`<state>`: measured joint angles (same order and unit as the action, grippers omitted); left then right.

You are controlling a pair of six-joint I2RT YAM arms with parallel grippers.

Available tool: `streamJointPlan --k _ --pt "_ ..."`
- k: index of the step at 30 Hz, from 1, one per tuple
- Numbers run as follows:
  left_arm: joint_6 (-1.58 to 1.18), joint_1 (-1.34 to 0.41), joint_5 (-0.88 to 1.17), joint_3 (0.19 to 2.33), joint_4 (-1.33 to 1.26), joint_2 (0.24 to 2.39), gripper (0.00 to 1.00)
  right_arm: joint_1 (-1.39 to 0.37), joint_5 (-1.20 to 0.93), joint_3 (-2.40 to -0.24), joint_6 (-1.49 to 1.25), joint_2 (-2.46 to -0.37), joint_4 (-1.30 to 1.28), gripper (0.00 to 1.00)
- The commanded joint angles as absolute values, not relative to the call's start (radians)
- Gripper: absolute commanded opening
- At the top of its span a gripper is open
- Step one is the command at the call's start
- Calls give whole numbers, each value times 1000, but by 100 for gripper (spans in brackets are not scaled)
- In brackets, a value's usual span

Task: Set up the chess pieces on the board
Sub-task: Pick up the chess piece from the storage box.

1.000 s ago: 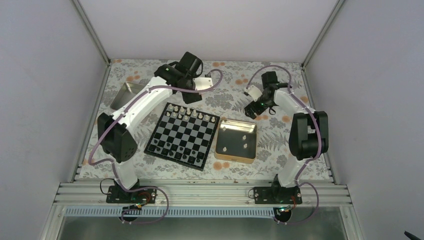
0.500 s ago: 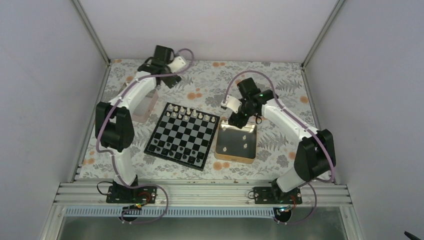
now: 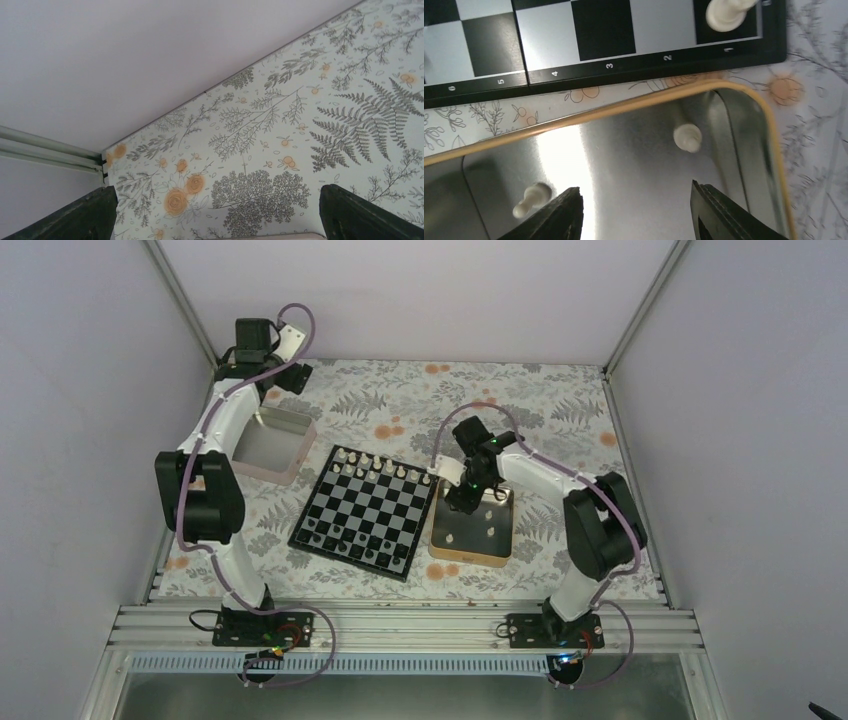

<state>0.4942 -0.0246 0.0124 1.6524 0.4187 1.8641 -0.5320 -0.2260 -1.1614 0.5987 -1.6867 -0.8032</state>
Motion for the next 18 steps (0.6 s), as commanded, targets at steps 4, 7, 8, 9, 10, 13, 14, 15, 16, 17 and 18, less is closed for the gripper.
streamJointPlan --k 4,7,8,9,10,13,14,15,16,17,18 --pt "427 50 140 1631 382 1832 100 -563 -232 -1174 578 -1770 -730 53" --pt "423 61 140 1619 374 1822 100 -563 -205 -1184 570 -1782 -704 53" --pt "421 65 145 1617 372 1817 100 -563 -203 -1189 568 -1789 -703 53" --pt "420 68 153 1613 372 1812 100 -564 -200 -1194 567 -1793 -704 53" --pt "420 70 155 1608 369 1808 100 -565 -195 -1196 566 -1797 -701 53" --pt "419 73 156 1592 358 1791 100 -566 -181 -1197 565 -1802 -699 53" --pt "419 73 158 1586 354 1782 100 -566 -174 -1198 563 -1802 -699 53" --pt "419 74 158 1580 349 1776 100 -566 -168 -1197 561 -1800 -691 53" --pt "419 73 159 1577 345 1771 100 -566 -165 -1197 561 -1800 -687 53" --pt "418 74 160 1574 344 1768 100 -566 -164 -1199 561 -1801 -686 53" --pt "417 74 161 1573 344 1765 100 -566 -159 -1202 558 -1805 -682 52"
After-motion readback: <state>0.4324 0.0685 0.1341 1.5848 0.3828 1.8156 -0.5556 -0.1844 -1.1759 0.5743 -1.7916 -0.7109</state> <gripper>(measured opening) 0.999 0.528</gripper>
